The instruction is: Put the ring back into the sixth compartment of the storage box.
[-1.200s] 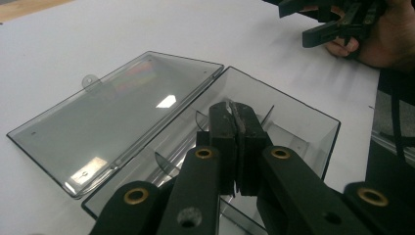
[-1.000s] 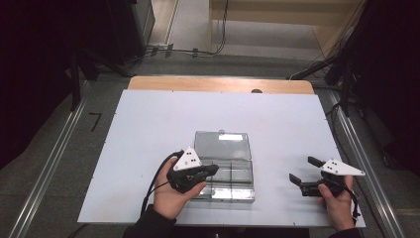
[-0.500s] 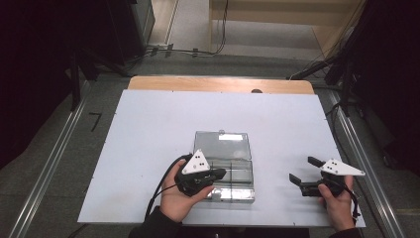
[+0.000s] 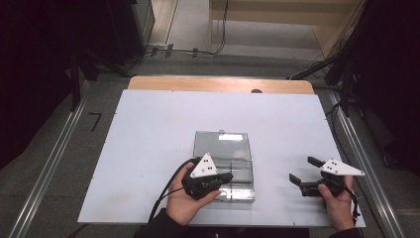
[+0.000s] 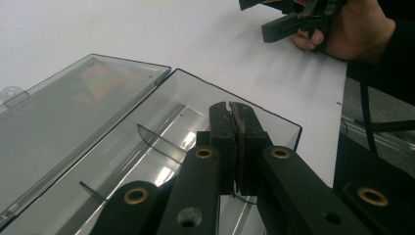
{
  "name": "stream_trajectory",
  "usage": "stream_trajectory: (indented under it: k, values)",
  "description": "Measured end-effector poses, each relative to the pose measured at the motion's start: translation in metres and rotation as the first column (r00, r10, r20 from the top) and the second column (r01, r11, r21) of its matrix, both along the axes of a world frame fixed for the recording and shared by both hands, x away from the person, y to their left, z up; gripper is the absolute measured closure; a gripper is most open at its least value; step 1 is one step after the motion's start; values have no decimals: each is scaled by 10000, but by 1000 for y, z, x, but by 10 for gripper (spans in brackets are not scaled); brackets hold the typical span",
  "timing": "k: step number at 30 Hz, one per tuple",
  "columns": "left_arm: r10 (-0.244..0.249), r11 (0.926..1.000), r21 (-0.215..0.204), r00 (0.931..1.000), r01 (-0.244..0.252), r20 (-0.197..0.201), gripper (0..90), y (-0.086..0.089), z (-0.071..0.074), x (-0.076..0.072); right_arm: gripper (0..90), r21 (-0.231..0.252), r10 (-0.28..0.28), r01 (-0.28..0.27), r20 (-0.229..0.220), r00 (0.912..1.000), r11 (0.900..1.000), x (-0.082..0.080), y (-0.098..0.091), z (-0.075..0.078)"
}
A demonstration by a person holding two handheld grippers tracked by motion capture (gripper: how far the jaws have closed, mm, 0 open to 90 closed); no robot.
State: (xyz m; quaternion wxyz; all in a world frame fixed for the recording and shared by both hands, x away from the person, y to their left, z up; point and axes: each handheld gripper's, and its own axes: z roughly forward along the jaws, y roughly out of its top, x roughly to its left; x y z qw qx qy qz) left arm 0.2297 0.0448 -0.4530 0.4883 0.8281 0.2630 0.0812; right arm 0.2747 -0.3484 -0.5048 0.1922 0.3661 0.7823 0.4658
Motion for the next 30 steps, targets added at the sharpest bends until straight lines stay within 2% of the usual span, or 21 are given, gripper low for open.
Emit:
stream_trajectory:
  k: [30]
  values:
    - [-665,9977,90,9968,670,-448,888,-28,-15,-4,0,2,16,-16,7,10000,10000,0,0,0]
